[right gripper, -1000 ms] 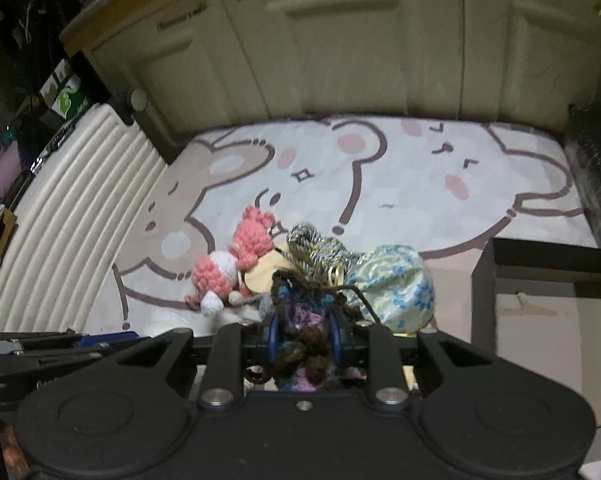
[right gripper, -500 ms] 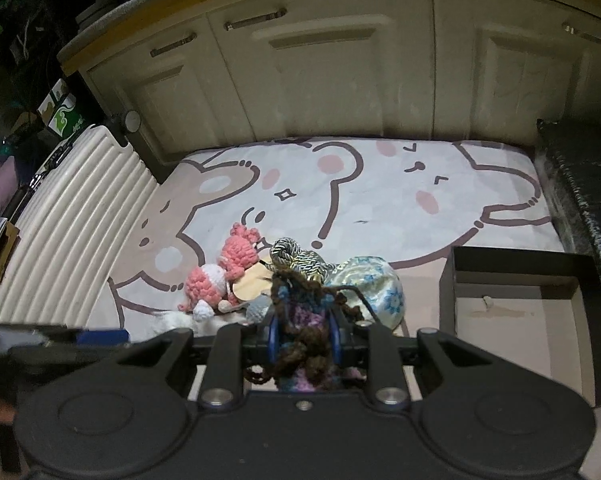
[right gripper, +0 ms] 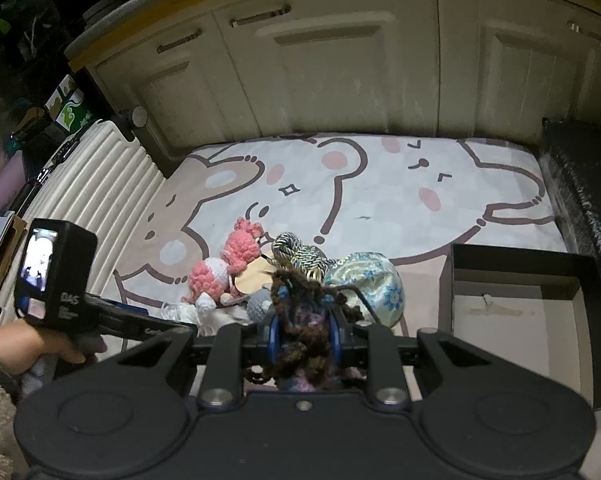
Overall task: Organize objects
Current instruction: 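Lift the coaster with the right tool while the left tool lifts the white yarn ball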
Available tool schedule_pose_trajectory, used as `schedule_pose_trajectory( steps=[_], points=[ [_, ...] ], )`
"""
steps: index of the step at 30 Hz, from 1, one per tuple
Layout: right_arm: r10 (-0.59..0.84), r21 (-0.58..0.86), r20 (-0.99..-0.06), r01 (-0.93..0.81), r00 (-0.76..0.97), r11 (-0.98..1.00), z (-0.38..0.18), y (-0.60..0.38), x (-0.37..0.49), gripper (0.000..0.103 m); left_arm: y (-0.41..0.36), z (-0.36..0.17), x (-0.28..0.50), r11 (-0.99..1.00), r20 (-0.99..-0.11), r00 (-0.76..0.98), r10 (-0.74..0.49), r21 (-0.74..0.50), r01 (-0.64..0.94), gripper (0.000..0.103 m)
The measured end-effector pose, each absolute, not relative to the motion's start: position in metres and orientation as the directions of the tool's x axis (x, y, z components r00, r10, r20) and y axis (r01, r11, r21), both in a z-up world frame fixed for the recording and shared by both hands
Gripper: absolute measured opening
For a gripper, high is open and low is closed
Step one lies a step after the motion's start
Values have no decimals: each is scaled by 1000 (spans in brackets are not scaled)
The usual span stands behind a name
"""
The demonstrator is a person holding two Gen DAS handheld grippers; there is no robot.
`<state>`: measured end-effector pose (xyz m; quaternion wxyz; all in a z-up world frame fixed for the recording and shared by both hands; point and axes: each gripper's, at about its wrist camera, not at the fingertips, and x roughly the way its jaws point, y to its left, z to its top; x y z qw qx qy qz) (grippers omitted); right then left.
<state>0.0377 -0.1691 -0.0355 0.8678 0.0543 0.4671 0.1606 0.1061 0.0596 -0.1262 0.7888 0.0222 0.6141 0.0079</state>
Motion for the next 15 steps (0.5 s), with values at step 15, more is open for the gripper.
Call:
schedule_pose_trajectory(
  steps=[15],
  points=[
    [348, 265, -794, -230, 499, 936, -44, -166, 51, 25, 67, -145, 112, 999, -978, 207, 32, 30, -15, 44]
  ],
)
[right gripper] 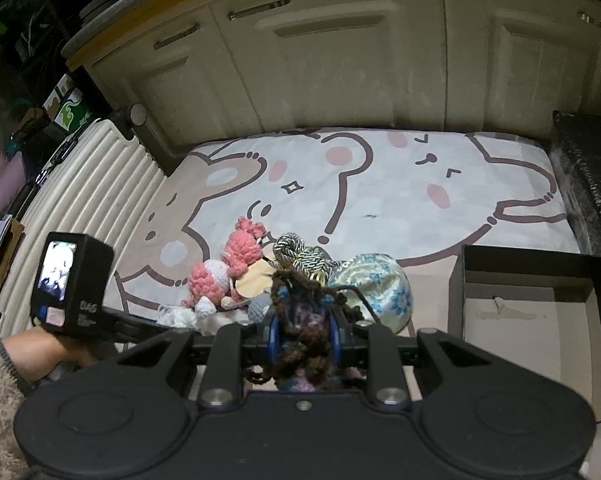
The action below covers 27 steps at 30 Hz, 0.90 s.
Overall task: Organize objects
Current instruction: 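Lift the coaster with the right tool while the left tool lifts the white yarn ball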
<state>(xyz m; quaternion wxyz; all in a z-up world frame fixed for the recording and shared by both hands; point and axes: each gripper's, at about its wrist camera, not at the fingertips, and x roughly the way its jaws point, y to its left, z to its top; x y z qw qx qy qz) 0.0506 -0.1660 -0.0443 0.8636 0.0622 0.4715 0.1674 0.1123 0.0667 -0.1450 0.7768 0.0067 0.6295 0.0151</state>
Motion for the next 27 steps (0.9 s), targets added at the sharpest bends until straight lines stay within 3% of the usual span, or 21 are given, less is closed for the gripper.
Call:
schedule_pose_trajectory(
  steps=[6, 16, 27],
  points=[
    [344, 254, -770, -237, 538, 938, -37, -164, 46, 25, 77, -112, 96, 998, -953, 298, 56, 50, -27, 44],
    [327, 226, -734, -241, 595, 944, -23, -162, 35, 25, 63, -43, 65, 1000, -876, 483, -6, -13, -11, 44],
    [298, 204, -710, -219, 637, 954, -19, -174, 30, 25, 30, -7, 46, 999, -812, 581, -45, -31, 34, 44]
  ],
)
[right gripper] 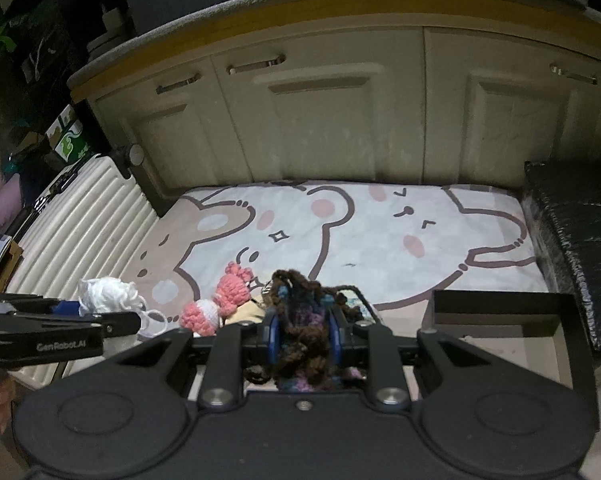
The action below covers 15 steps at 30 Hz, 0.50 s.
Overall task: Organize objects
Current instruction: 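Lift the coaster with the right tool while the left tool lifts the white yarn ball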
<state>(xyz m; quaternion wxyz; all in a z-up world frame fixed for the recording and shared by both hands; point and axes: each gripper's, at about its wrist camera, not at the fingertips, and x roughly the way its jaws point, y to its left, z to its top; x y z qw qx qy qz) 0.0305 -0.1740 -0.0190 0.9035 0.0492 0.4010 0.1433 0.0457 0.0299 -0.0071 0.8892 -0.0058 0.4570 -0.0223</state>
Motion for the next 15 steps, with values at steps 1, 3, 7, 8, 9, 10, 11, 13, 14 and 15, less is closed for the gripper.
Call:
schedule_pose_trajectory(
  steps=[1, 3, 7, 8, 9, 10, 11, 13, 14, 15],
  points=[
    [299, 206, -706, -217, 642, 954, -19, -176, 30, 25, 28, -6, 45, 999, -809, 586, -46, -31, 36, 44],
    [294, 206, -699, -211, 652, 956, -18, -180, 29, 25, 23, -3, 44, 999, -803, 594, -51, -35, 39, 44],
    [279, 191, -684, -203, 675, 960, -14, -186, 27, 25, 12, 2, 43, 998, -792, 608, -59, -38, 47, 44],
    [268, 182, -682, -198, 680, 963, -13, -188, 26, 25, 9, 3, 43, 998, -789, 611, -60, -38, 49, 44],
    [261, 177, -681, -193, 684, 965, -13, -190, 25, 25, 6, 4, 44, 998, -787, 613, -66, -42, 53, 44],
    [254, 174, -680, -186, 688, 967, -12, -193, 25, 25, 4, 4, 44, 997, -786, 613, -74, -50, 57, 44],
    [243, 166, -679, -178, 693, 970, -12, -196, 24, 25, 1, 4, 45, 996, -786, 613, -83, -57, 61, 44],
    [208, 138, -680, -156, 703, 978, -12, -202, 23, 25, -7, 4, 46, 996, -784, 614, -92, -61, 72, 44],
    [192, 128, -680, -143, 707, 981, -13, -206, 23, 25, -11, 4, 47, 995, -783, 615, -98, -62, 79, 44],
    [178, 122, -681, -130, 710, 984, -13, -210, 23, 25, -17, 4, 48, 994, -782, 615, -104, -63, 88, 44]
  ],
)
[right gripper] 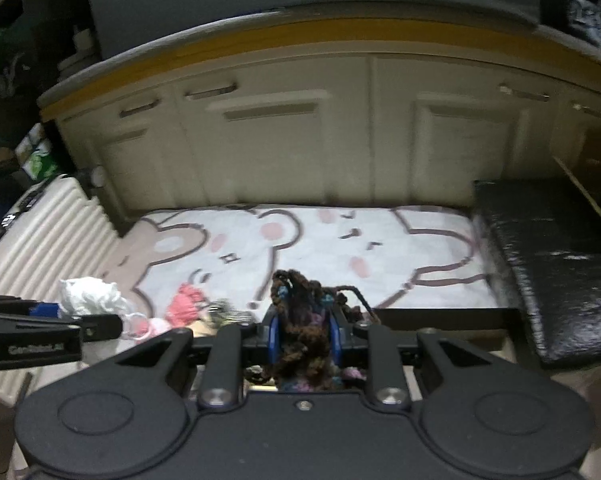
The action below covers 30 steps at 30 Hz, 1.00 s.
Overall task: Organize objects
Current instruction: 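Lift the coaster with the right tool while the left tool lifts the white yarn ball, then carry both items over the black box and open both tools to drop them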
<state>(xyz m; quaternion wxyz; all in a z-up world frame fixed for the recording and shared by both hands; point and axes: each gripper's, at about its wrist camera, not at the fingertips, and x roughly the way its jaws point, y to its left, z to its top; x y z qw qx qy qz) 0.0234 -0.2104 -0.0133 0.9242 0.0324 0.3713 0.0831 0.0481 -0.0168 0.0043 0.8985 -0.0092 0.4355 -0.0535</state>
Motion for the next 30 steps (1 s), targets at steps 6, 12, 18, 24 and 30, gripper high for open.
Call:
schedule_pose_trajectory(
  steps=[6, 12, 18, 24, 30],
  points=[
    [114, 114, -679, -50, 725, 992, -17, -245, 23, 25, -49, 2, 53, 988, -778, 615, -131, -53, 144, 44],
    [80, 125, -671, 6, 738, 992, -18, -276, 21, 25, -80, 1, 57, 980, -768, 619, -165, -59, 189, 44],
    [52, 133, -679, 53, 732, 990, -25, -302, 20, 25, -118, -2, 61, 962, -763, 607, -223, -70, 264, 44],
    [32, 162, -701, 115, 713, 980, -37, -327, 22, 25, -154, -15, 67, 932, -778, 555, -295, -105, 348, 44],
    [35, 189, -738, 156, 673, 969, -53, -345, 27, 25, -187, -36, 73, 892, -814, 465, -348, -136, 430, 44]
  ],
)
